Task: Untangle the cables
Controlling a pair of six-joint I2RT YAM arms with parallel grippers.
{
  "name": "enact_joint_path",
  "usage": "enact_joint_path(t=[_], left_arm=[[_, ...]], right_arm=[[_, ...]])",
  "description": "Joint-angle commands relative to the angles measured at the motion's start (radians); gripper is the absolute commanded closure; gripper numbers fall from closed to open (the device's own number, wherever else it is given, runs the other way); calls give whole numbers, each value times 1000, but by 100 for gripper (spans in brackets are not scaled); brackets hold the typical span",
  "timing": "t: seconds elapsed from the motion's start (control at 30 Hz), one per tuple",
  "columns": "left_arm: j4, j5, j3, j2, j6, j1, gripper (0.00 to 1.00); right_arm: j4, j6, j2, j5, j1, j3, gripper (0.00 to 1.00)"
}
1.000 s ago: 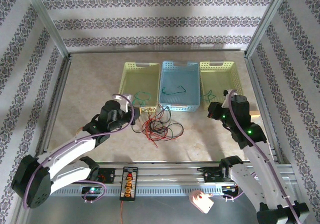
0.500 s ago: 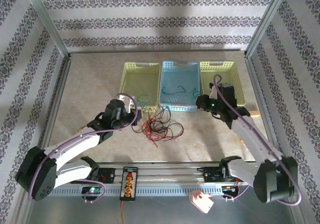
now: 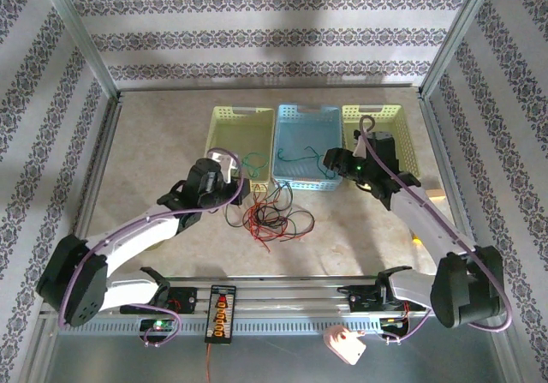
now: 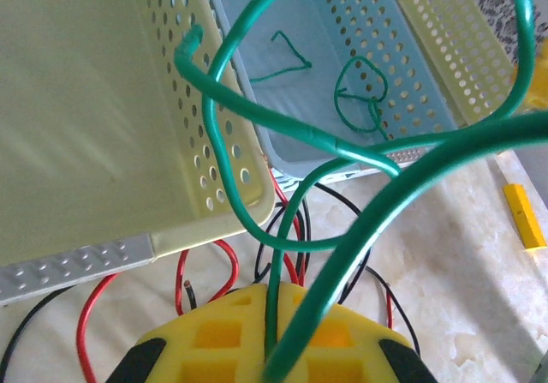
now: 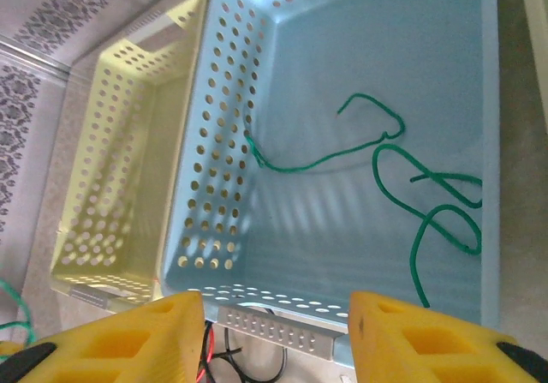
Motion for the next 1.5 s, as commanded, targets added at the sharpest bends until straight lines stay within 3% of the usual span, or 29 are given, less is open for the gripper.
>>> enact_joint_path(t=[0.0, 0.3, 0.4, 0.47, 0.63, 0.7, 1.0, 1.23, 1.47], left_arm=[[13, 28, 100, 86, -13, -8, 100], [-94, 65, 524, 492, -16, -57, 99], [-148, 74, 662, 612, -20, -66, 84], [-146, 72, 707, 651, -22, -68, 59], [-74, 94, 703, 601, 5, -69, 21], [-65, 68, 660, 538, 22, -69, 15], [-154, -90, 286, 223, 21, -69, 12], [-165, -65, 70, 79, -26, -79, 13], [-212, -29, 11, 16, 7, -81, 13]], right_arm=[[-9, -10, -68, 35, 12, -24, 52], [-11, 56, -195, 85, 21, -137, 51], [-31, 53, -226, 83, 22, -149, 51], [-48, 43, -241, 71, 25, -151, 51], [-80, 7, -256, -10, 53, -155, 51], [-92, -12, -250, -39, 84, -158, 51], [-105, -100, -67, -4, 301, -114, 51], [-44, -136, 187, -55, 339, -9, 52], [37, -126, 365, -85, 348, 65, 58]])
